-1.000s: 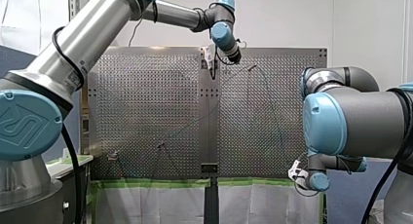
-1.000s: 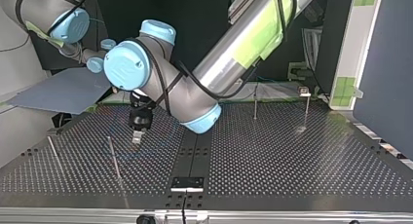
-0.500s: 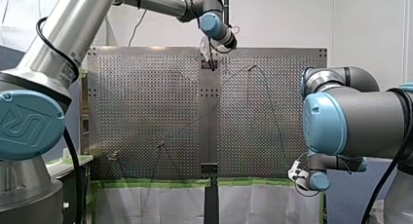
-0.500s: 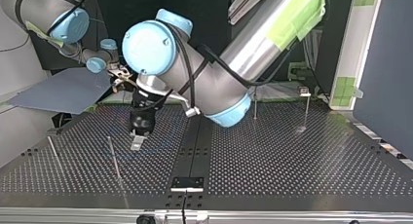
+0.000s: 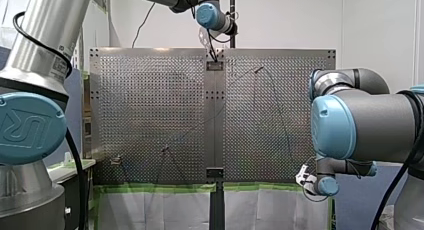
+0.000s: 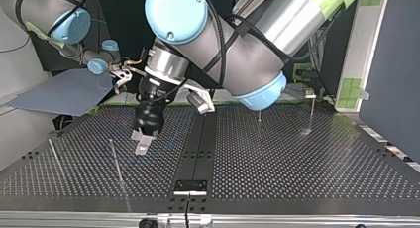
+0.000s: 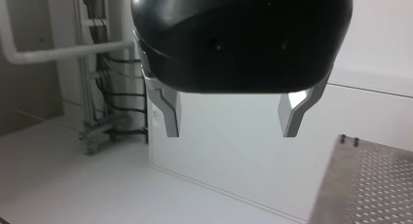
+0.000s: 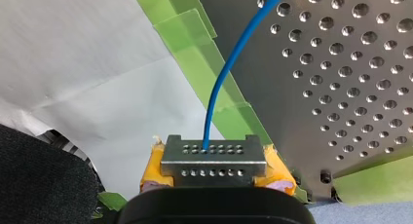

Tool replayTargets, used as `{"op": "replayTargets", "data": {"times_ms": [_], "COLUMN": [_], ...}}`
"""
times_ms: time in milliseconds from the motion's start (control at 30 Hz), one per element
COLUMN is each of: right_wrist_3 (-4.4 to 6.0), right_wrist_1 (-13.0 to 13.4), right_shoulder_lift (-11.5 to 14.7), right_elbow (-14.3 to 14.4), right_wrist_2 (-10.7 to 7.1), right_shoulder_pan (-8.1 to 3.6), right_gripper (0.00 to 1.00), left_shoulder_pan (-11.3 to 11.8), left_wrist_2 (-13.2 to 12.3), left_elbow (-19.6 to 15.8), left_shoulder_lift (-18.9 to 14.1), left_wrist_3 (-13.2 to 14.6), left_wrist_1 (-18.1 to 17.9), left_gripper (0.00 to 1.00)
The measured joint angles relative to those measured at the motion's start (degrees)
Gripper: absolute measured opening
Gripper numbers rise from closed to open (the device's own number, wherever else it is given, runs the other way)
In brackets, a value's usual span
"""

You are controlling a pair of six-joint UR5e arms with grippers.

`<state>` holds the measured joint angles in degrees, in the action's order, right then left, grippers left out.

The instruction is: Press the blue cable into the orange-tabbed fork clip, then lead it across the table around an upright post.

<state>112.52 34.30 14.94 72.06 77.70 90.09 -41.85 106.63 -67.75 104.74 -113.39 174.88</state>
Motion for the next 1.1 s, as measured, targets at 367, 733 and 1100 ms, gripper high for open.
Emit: {"op": "replayTargets", "data": {"times_ms": [367,733,1100], "right_wrist_3": [0.00,0.00,0.00], "right_wrist_1": [-0.01,-0.10,-0.19], "right_shoulder_lift": [-0.02,-0.03,-0.03], "right_elbow": [-0.01,0.01,0.01], "right_wrist_2": [0.00,-0.05,-0.09], "right_shoulder_pan": [0.09,0.19,0.22], "right_gripper": [0.00,0.00,0.00], "left_shoulder_pan": [0.12,0.13,0.16], "left_wrist_2": [0.19,0.19,0.19], "left_elbow": [-6.12,-12.36,-18.93], "left_shoulder_lift": [-6.12,-10.82,-11.01], "left_wrist_3": [0.37,0.59,3.30], "left_wrist_1": [-6.14,-12.36,-18.94], "left_gripper": [0.98,0.98,0.98]}}
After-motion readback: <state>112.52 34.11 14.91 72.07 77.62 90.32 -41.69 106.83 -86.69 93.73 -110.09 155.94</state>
